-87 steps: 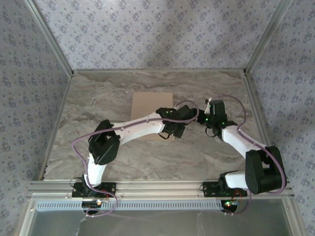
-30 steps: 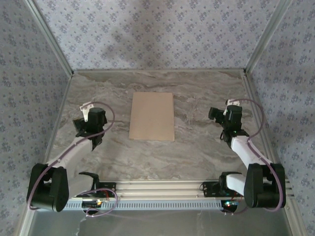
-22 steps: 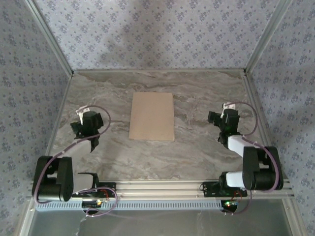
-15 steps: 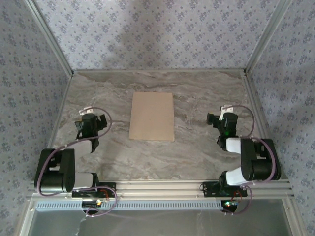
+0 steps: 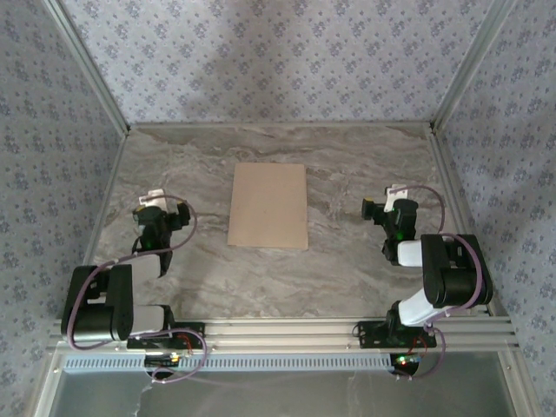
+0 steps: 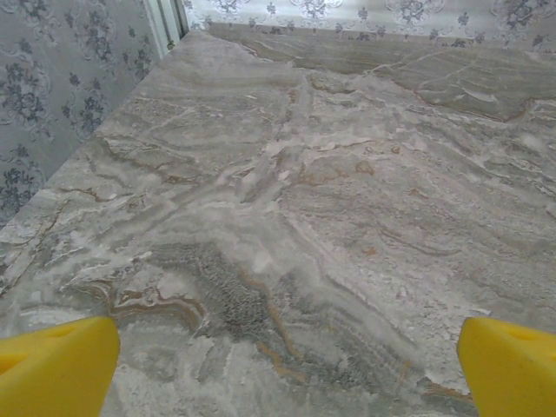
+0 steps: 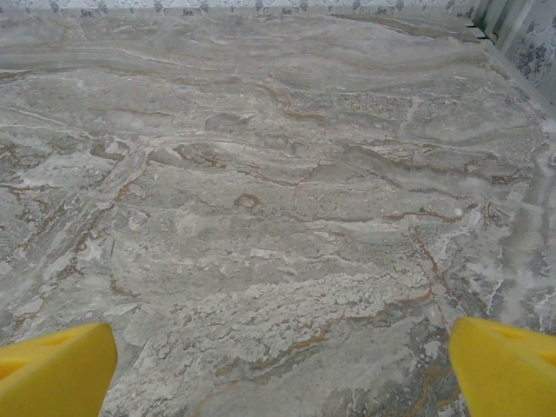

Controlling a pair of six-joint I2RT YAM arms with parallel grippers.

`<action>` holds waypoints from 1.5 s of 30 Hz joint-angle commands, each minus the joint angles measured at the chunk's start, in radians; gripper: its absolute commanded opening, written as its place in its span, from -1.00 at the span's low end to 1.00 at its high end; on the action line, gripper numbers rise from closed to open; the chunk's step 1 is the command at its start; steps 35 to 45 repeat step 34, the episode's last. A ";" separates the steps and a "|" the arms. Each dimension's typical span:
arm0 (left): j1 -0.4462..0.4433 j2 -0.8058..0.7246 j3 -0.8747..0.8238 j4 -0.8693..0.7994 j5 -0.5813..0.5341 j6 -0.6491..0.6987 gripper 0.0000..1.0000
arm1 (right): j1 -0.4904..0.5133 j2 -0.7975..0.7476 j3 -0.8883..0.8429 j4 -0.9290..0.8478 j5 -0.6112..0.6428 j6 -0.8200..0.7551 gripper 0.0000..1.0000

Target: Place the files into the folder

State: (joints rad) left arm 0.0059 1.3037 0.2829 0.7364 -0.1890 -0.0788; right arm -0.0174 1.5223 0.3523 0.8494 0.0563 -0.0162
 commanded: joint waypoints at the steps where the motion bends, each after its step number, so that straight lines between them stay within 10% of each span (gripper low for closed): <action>1: 0.012 -0.001 -0.010 0.109 0.026 0.000 1.00 | -0.006 0.009 0.026 -0.001 0.006 -0.004 1.00; 13: -0.005 0.226 0.093 0.142 -0.046 -0.003 1.00 | -0.009 0.009 0.026 0.000 0.002 -0.004 1.00; 45: -0.040 0.229 0.102 0.133 -0.104 0.020 0.99 | -0.016 0.007 0.017 0.016 0.015 0.012 1.00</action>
